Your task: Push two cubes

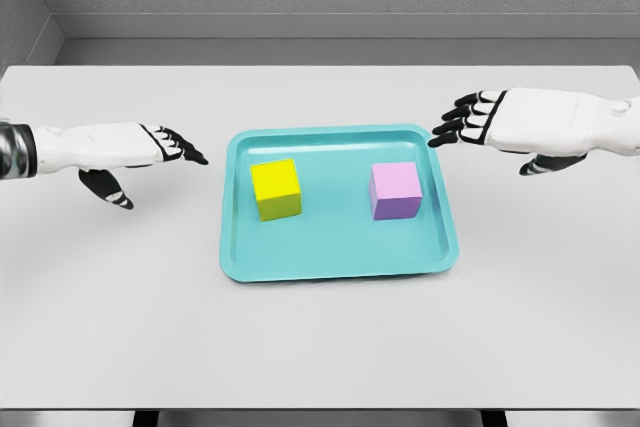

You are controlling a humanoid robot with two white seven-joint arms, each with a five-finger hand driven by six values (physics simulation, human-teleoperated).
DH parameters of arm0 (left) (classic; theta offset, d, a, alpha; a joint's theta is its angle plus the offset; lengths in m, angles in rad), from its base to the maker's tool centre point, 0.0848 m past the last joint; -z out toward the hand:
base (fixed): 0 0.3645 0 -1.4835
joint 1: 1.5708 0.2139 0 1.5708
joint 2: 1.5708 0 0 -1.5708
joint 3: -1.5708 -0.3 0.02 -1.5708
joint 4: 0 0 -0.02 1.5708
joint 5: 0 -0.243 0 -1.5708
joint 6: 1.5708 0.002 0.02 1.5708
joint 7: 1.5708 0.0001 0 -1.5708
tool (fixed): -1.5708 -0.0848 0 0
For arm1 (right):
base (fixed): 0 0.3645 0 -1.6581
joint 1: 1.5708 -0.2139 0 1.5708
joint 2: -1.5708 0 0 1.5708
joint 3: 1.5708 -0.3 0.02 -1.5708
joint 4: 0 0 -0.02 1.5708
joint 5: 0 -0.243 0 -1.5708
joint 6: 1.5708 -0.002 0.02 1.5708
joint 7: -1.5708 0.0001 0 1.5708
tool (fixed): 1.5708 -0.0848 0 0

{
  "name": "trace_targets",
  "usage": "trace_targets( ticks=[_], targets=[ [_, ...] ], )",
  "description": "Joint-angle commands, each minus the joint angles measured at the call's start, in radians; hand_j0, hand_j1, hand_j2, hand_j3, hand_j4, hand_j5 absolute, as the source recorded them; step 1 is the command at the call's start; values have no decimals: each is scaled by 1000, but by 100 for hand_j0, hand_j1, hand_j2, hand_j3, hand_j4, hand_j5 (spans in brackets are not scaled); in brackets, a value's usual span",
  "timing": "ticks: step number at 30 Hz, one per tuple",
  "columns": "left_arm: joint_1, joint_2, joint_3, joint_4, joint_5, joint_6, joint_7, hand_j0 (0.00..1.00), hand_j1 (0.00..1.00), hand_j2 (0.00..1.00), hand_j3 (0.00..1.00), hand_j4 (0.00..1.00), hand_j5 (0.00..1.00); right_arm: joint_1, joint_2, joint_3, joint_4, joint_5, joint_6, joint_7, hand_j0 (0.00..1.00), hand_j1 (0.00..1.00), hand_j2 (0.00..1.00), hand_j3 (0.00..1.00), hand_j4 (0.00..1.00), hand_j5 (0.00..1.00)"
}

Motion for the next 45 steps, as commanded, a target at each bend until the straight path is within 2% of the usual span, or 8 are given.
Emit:
trace_targets(
  ticks=[1, 3, 5, 7, 9, 11, 26, 45],
  targets=[
    [0, 2, -1, -1, 6, 2, 0, 100, 100, 100, 100, 100, 100, 0, -3, 0, -2, -5, 3, 0, 100, 100, 100, 100, 100, 100],
    [-2, 2, -1, 1, 6, 2, -2, 98, 98, 98, 98, 98, 98, 0, 1, -1, 0, -6, 3, 0, 100, 100, 100, 100, 100, 100],
    [-2, 6, -2, -1, 3, 2, -83, 30, 30, 30, 30, 30, 30, -5, 9, 6, 1, -14, 3, 0, 100, 100, 100, 100, 100, 100],
    [-2, 6, -12, 3, 4, 2, -93, 3, 3, 3, 3, 3, 3, -12, -2, 3, 10, -6, 3, 0, 100, 100, 100, 100, 100, 100],
    [-25, -12, -39, -22, 4, 2, -93, 3, 3, 3, 3, 3, 3, -14, 4, 29, 6, -13, 3, 0, 36, 36, 36, 36, 36, 36],
    [-28, -31, -59, -11, 0, 2, -93, 1, 1, 1, 1, 1, 1, -23, 12, 69, 3, -10, 3, 0, 17, 17, 17, 17, 17, 17],
    [-57, -181, -68, 26, -85, 2, -93, 1, 1, 1, 1, 1, 1, -61, 95, 218, 131, 66, 3, 0, 13, 13, 13, 13, 13, 13],
    [-95, -333, -70, 260, -131, 2, -93, 2, 2, 2, 2, 2, 2, -133, 228, 329, 337, 118, 3, 0, 17, 17, 17, 17, 17, 17]
  ],
)
